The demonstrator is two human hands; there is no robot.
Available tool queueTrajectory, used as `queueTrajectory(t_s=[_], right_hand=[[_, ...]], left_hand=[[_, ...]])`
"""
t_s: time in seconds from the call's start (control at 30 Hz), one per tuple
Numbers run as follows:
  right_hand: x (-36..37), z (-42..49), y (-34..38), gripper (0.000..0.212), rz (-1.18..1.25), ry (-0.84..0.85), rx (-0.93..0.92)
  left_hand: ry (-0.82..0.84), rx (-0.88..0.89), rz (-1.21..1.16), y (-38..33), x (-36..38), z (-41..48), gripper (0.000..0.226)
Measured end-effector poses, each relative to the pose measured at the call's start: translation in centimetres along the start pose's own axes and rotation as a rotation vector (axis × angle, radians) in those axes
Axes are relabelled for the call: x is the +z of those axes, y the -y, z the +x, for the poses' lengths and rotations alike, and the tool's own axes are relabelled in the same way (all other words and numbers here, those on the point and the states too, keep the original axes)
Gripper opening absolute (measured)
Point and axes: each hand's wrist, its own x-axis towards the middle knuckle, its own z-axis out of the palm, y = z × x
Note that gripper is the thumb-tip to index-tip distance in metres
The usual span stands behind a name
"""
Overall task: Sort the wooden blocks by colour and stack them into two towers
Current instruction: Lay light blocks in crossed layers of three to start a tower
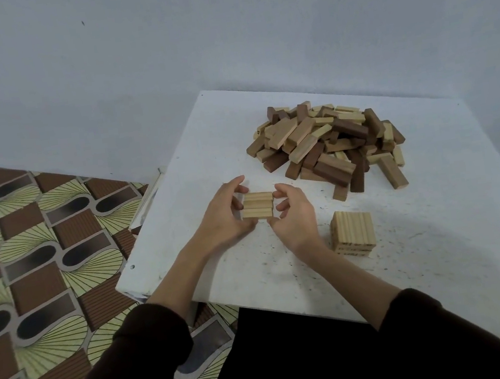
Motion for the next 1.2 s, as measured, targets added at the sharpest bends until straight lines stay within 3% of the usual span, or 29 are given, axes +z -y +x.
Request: queueTrajectory(t_s=[1.2], right_hand=[[0.16,0.06,-0.30,0.056,0.009,-0.021,-0.035]], left_hand=[[0.010,0.016,0.037,0.13,-0.17,0.05,0.080]])
